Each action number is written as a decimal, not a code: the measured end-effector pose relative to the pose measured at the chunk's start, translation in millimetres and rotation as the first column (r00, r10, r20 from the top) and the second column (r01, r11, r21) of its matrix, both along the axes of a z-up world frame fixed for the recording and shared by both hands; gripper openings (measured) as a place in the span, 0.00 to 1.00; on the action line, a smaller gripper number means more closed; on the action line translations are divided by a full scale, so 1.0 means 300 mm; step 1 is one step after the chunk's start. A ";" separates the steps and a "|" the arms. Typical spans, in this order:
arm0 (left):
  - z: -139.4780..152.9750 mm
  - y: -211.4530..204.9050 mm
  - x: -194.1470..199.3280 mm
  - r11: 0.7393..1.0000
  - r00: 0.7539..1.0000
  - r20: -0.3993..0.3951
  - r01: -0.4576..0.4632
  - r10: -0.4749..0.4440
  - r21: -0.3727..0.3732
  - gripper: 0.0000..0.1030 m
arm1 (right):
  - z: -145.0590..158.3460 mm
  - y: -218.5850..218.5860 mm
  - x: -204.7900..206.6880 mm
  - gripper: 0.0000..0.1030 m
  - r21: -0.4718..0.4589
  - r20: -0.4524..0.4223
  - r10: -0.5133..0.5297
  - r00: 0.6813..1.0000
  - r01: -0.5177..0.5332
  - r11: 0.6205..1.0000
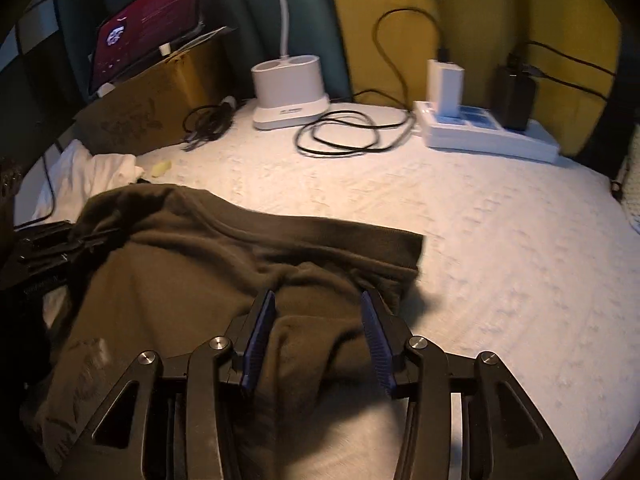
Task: Fold small clothes
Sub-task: 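Lower the folded sweatshirt onto the bed and open both tools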
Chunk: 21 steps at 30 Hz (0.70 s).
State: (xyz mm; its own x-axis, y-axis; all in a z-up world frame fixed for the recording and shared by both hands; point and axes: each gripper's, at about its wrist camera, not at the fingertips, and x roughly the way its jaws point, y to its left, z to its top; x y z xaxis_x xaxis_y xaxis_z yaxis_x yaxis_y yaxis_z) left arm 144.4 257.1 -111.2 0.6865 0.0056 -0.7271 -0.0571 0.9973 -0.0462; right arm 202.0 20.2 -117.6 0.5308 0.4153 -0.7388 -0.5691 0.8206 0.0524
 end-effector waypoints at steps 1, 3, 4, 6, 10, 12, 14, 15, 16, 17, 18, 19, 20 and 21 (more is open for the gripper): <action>0.002 0.002 -0.002 1.000 1.000 0.001 -0.004 0.004 0.000 0.18 | 0.002 -0.016 -0.003 0.46 -0.005 0.004 -0.019 1.000 0.019 1.000; 0.007 0.004 -0.006 1.000 1.000 0.003 -0.011 0.011 0.008 0.18 | 0.009 -0.043 -0.006 0.46 -0.005 0.010 -0.049 0.999 0.049 0.999; 0.010 0.003 -0.008 1.000 1.000 0.004 -0.015 0.015 0.008 0.18 | 0.011 -0.053 -0.007 0.46 -0.010 0.015 -0.062 0.998 0.062 0.998; 0.020 0.010 -0.013 1.000 1.000 0.011 -0.024 0.024 -0.016 0.18 | 0.012 -0.080 -0.009 0.46 -0.016 0.015 -0.084 0.996 0.085 0.996; 0.047 0.013 -0.030 0.999 0.999 0.016 -0.047 0.048 -0.021 0.18 | 0.034 -0.101 -0.037 0.46 0.009 0.015 -0.082 0.996 0.082 0.997; 0.077 0.018 -0.056 0.997 0.997 0.043 -0.055 0.057 -0.045 0.18 | 0.048 -0.095 -0.060 0.46 0.023 0.019 -0.063 0.998 0.062 0.998; 0.107 0.017 -0.085 0.997 0.995 0.074 -0.058 0.062 -0.060 0.20 | 0.056 -0.084 -0.087 0.46 0.021 0.026 -0.042 0.999 0.041 0.999; 0.123 0.011 -0.102 0.997 0.994 0.089 -0.053 0.058 -0.061 0.22 | 0.057 -0.075 -0.095 0.46 0.019 0.025 -0.034 0.999 0.033 0.999; 0.134 0.003 -0.115 0.997 0.994 0.098 -0.044 0.051 -0.066 0.29 | 0.055 -0.068 -0.103 0.46 0.014 0.025 -0.026 0.999 0.026 1.000; 0.143 -0.012 -0.130 0.997 0.994 0.102 -0.028 0.036 -0.077 0.34 | 0.051 -0.061 -0.114 0.46 0.008 0.025 -0.021 0.999 0.021 1.000; 0.144 -0.026 -0.140 0.996 0.995 0.101 -0.010 0.018 -0.084 0.35 | 0.046 -0.058 -0.122 0.46 0.005 0.024 -0.019 1.000 0.019 1.000; 0.142 -0.043 -0.147 0.996 0.995 0.098 0.009 0.000 -0.088 0.35 | 0.042 -0.057 -0.128 0.46 0.002 0.023 -0.019 1.000 0.019 1.000; 0.136 -0.066 -0.155 0.996 0.996 0.090 0.030 -0.022 -0.087 0.35 | 0.034 -0.059 -0.134 0.46 -0.002 0.020 -0.022 1.000 0.022 1.000; 0.128 -0.083 -0.161 0.995 0.996 0.081 0.043 -0.036 -0.086 0.35 | 0.024 -0.063 -0.139 0.46 -0.008 0.016 -0.026 1.000 0.026 1.000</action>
